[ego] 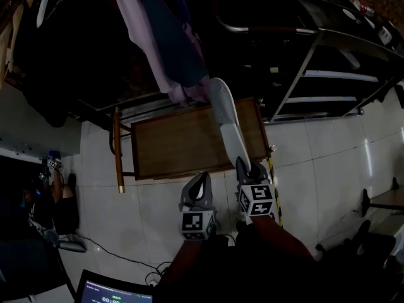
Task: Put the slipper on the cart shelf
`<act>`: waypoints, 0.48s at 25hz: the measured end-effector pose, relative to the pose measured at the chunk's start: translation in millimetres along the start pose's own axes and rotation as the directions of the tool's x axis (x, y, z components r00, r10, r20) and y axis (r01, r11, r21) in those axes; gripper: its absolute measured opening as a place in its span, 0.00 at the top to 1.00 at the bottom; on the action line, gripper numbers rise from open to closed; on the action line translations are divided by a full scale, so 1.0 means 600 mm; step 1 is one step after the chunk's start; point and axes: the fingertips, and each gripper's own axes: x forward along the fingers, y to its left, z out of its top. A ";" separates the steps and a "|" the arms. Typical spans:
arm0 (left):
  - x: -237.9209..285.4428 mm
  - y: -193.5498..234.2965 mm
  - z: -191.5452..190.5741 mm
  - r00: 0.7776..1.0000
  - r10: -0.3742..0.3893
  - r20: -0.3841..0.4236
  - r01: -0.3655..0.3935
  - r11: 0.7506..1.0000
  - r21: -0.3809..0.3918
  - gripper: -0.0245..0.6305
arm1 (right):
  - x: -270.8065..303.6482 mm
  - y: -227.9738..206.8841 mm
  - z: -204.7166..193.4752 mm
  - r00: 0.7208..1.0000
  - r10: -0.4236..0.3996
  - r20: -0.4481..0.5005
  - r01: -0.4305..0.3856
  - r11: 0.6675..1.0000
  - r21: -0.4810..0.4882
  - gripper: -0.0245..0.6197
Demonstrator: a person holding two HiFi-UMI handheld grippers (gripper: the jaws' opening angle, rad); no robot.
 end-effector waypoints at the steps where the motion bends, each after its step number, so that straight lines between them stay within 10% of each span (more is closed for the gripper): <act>1: 0.000 0.000 0.007 1.000 0.000 0.007 0.000 1.000 0.004 0.94 | -0.007 0.003 0.014 1.000 0.002 0.021 -0.002 1.000 -0.014 0.88; 12: -0.002 -0.010 0.095 0.994 -0.014 0.104 0.008 0.999 0.051 0.94 | -0.090 0.035 0.181 0.961 0.038 0.273 0.005 0.988 -0.155 0.88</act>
